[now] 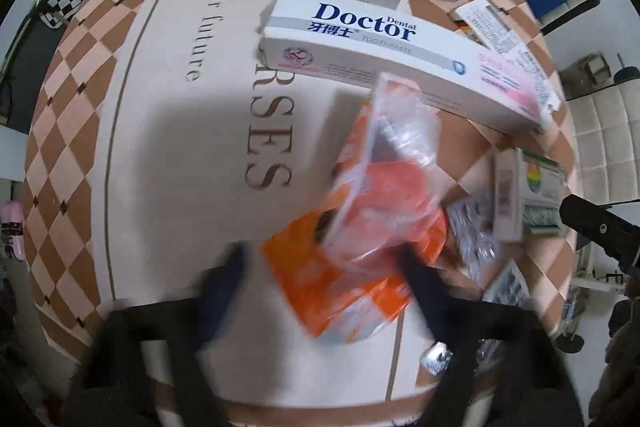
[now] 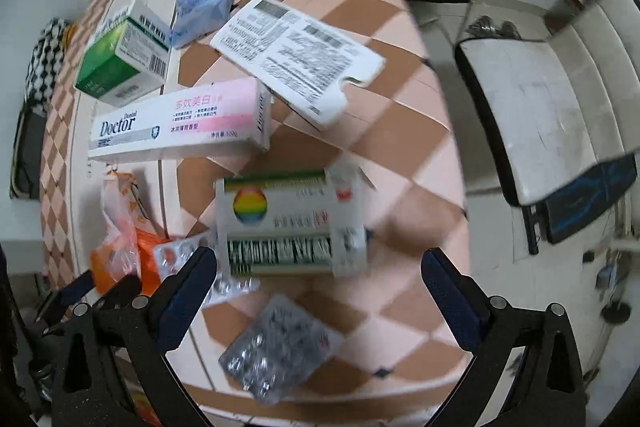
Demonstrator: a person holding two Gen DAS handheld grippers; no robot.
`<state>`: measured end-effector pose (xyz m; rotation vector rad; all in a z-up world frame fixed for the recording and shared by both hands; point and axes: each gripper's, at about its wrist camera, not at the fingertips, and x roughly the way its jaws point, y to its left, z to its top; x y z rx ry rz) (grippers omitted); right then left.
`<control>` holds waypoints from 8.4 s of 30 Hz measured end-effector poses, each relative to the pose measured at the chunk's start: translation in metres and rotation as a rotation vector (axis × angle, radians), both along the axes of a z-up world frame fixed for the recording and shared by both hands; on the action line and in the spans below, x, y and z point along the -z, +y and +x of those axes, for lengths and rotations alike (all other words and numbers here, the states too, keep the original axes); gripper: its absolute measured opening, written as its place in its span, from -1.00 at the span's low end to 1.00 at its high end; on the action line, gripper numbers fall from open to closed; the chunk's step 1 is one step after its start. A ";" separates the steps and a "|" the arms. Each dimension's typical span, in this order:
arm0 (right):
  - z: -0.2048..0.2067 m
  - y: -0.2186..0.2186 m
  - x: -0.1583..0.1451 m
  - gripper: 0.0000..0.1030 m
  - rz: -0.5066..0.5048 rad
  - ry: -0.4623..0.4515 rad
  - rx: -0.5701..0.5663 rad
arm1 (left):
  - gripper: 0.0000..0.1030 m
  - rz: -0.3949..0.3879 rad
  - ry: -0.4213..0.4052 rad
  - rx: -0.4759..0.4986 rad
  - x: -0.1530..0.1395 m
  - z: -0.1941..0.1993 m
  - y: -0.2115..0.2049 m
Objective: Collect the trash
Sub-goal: 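Grasp the orange snack bag with the left tool while the right tool grasps the rainbow medicine box, then carry the snack bag and medicine box over the bin and release both, then move both tools back up toward the blister packs on the table, then grasp a silver blister pack with the left tool while the right tool grasps another, then carry both blister packs over the bin and release them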
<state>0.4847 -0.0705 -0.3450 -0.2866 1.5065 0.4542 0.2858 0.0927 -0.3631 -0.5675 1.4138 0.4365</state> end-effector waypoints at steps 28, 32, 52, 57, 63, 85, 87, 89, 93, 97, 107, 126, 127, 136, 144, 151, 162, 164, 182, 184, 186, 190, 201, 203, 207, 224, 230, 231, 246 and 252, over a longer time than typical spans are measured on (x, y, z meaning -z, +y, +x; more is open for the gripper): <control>-0.025 0.021 -0.001 0.91 -0.010 -0.082 -0.061 | -0.54 0.201 -0.014 -0.044 -0.075 -0.045 -0.018; -0.050 0.000 -0.026 0.91 0.037 -0.108 -0.049 | -0.54 0.219 -0.049 -0.037 -0.101 -0.069 -0.026; -0.335 -0.098 -0.112 0.91 0.153 -0.150 0.130 | -0.55 0.149 -0.210 0.152 -0.164 -0.285 -0.051; -0.384 -0.125 -0.066 0.91 0.123 -0.051 0.173 | -0.54 0.040 -0.126 0.159 -0.116 -0.318 -0.065; -0.409 -0.152 0.037 0.91 0.079 0.091 0.226 | -0.54 -0.102 0.009 0.138 -0.011 -0.334 -0.083; -0.397 -0.125 0.395 0.91 -0.025 0.287 0.164 | -0.46 -0.283 0.203 0.108 0.322 -0.299 -0.121; -0.397 -0.121 0.405 0.91 -0.020 0.295 0.166 | -0.42 -0.301 0.214 0.106 0.325 -0.299 -0.121; -0.396 -0.116 0.413 0.91 0.000 0.324 0.164 | -0.13 -0.305 0.236 0.095 0.328 -0.302 -0.121; -0.395 -0.109 0.422 0.92 0.048 0.374 0.173 | 0.66 -0.296 0.221 0.063 0.327 -0.311 -0.110; -0.398 -0.101 0.420 1.00 0.081 0.381 0.165 | 0.78 -0.262 0.239 0.044 0.324 -0.326 -0.097; -0.414 -0.092 0.415 1.00 0.006 0.344 0.128 | 0.82 -0.181 0.244 0.015 0.311 -0.357 -0.075; -0.442 -0.102 0.184 1.00 -0.070 0.130 0.078 | 0.82 -0.046 0.153 0.100 0.136 -0.385 -0.096; -0.443 -0.101 0.169 1.00 -0.063 0.125 0.076 | 0.82 -0.043 0.144 0.104 0.123 -0.386 -0.097; -0.442 -0.093 0.012 1.00 0.037 0.054 0.127 | 0.82 0.051 0.034 0.146 0.004 -0.384 -0.086; -0.365 -0.090 -0.076 1.00 0.128 -0.047 0.243 | 0.82 0.168 -0.041 0.092 -0.045 -0.335 -0.060; -0.243 -0.084 -0.061 1.00 0.063 -0.046 0.356 | 0.82 0.288 -0.006 0.079 -0.040 -0.251 -0.045; -0.136 -0.012 0.026 0.52 -0.107 -0.048 0.267 | 0.82 0.367 0.202 0.044 0.006 -0.167 -0.026; -0.141 -0.002 0.025 0.35 -0.124 -0.084 0.190 | 0.82 0.372 0.224 0.041 0.009 -0.161 -0.026; -0.060 -0.108 -0.011 -0.80 0.203 0.078 0.243 | 0.82 0.261 0.050 0.499 -0.034 0.001 -0.105; -0.054 -0.120 -0.014 -0.82 0.208 0.075 0.268 | 0.82 0.199 0.051 0.576 -0.031 0.018 -0.117; -0.049 -0.124 -0.014 -0.82 0.210 0.076 0.287 | 0.82 0.150 0.066 0.676 -0.024 0.032 -0.132; -0.033 -0.124 -0.008 -0.81 0.219 0.097 0.296 | 0.81 0.139 0.117 0.845 -0.003 0.049 -0.158; -0.028 -0.108 0.004 -0.67 0.237 0.127 0.279 | 0.11 0.052 0.087 0.870 0.010 0.053 -0.169; -0.031 -0.105 0.000 -0.77 0.252 0.113 0.268 | 0.05 0.039 0.084 0.835 0.011 0.051 -0.168; -0.036 -0.101 -0.009 -0.90 0.292 0.110 0.256 | 0.03 0.020 0.081 0.771 0.014 0.039 -0.162; -0.123 -0.103 -0.056 -0.90 0.340 0.040 0.155 | 0.02 -0.029 -0.112 0.360 -0.043 -0.047 -0.126; -0.217 -0.105 -0.072 -0.90 0.372 0.001 0.150 | 0.02 -0.028 -0.182 0.287 -0.065 -0.142 -0.092; -0.231 -0.106 -0.072 -0.90 0.373 -0.002 0.154 | 0.02 -0.024 -0.183 0.285 -0.068 -0.164 -0.090; -0.410 -0.155 0.107 -0.90 0.238 0.207 0.331 | 0.02 -0.232 0.056 0.166 0.125 -0.324 -0.107; -0.409 -0.158 0.230 -0.90 0.210 0.240 0.369 | 0.02 -0.228 0.136 0.177 0.246 -0.316 -0.113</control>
